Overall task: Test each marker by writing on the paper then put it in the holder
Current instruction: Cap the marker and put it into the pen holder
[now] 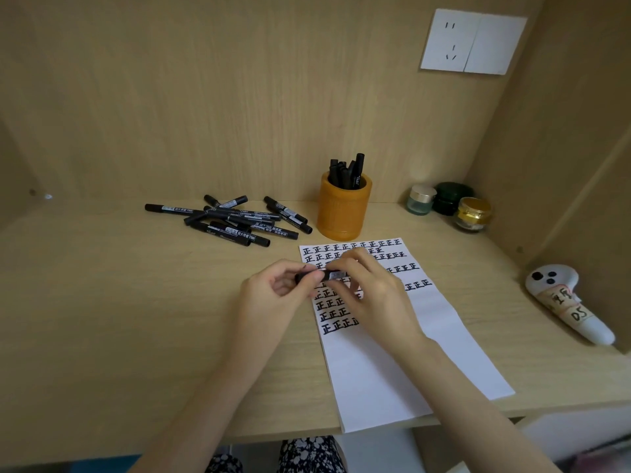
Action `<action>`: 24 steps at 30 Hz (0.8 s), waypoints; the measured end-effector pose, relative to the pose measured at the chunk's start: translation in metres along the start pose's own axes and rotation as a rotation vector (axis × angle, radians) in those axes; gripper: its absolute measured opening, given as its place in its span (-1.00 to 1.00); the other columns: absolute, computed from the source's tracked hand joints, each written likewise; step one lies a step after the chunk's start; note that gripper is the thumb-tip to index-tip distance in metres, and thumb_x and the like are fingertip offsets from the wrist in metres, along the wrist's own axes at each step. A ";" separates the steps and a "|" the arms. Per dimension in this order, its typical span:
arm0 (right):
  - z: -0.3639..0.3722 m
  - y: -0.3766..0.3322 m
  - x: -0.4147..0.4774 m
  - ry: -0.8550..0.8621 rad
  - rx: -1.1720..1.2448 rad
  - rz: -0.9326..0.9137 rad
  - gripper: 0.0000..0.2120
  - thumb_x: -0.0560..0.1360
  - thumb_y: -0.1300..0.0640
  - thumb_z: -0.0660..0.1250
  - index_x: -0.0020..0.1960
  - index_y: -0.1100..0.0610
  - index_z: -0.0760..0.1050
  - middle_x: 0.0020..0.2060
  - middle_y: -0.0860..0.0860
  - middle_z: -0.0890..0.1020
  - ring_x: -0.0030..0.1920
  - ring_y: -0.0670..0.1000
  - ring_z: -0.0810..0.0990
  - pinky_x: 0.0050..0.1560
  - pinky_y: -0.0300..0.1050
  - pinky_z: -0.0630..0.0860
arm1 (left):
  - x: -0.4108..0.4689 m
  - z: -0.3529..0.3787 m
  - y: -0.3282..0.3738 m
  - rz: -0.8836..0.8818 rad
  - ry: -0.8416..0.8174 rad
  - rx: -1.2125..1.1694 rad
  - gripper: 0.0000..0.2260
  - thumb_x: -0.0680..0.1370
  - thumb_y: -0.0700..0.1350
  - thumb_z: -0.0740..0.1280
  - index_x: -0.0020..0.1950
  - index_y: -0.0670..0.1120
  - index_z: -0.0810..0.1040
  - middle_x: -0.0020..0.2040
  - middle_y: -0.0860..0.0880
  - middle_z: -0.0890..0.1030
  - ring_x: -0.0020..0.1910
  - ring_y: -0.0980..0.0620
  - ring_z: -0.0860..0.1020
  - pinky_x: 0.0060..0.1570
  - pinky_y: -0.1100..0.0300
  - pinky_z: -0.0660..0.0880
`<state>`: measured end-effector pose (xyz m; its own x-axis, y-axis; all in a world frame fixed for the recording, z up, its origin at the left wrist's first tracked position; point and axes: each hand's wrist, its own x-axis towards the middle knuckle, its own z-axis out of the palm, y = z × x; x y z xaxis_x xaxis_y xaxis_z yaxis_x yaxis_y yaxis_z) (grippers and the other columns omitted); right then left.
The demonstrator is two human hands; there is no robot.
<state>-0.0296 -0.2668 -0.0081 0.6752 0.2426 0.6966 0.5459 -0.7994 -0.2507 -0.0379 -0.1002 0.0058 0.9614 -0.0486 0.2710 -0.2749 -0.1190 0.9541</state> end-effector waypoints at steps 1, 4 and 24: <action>0.000 0.002 0.005 0.000 0.023 0.020 -0.85 0.50 0.11 0.36 0.04 0.14 0.56 -0.07 0.00 0.54 -0.29 -0.04 0.53 -0.36 -0.07 0.53 | 0.003 0.001 0.002 -0.010 -0.022 -0.016 -0.85 0.41 -0.05 0.43 -0.04 0.00 0.61 -0.19 0.06 0.69 -0.19 0.12 0.66 -0.10 0.27 0.58; -0.005 0.009 0.025 0.034 0.209 0.201 -0.90 0.52 0.15 0.37 0.04 0.09 0.53 -0.12 -0.06 0.53 -0.23 -0.13 0.51 -0.23 -0.32 0.45 | 0.016 0.002 -0.001 -0.049 -0.064 -0.005 -0.73 0.41 0.15 0.25 0.01 0.05 0.55 -0.15 0.07 0.67 -0.15 0.14 0.64 -0.06 0.23 0.58; 0.009 0.081 0.149 0.235 0.076 0.531 -0.47 0.56 0.27 0.26 0.48 0.06 0.20 -0.18 0.01 0.58 -0.32 -0.19 0.47 -0.42 -0.50 0.34 | 0.025 -0.010 -0.038 -0.106 0.031 0.086 -0.87 0.55 -0.16 0.27 0.04 -0.01 0.56 -0.18 0.03 0.67 -0.15 0.06 0.62 0.03 0.03 0.57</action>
<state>0.1195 -0.2903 0.0693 0.7423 -0.3158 0.5910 0.2030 -0.7345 -0.6475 -0.0035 -0.0867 -0.0227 0.9846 -0.0008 0.1747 -0.1711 -0.2061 0.9635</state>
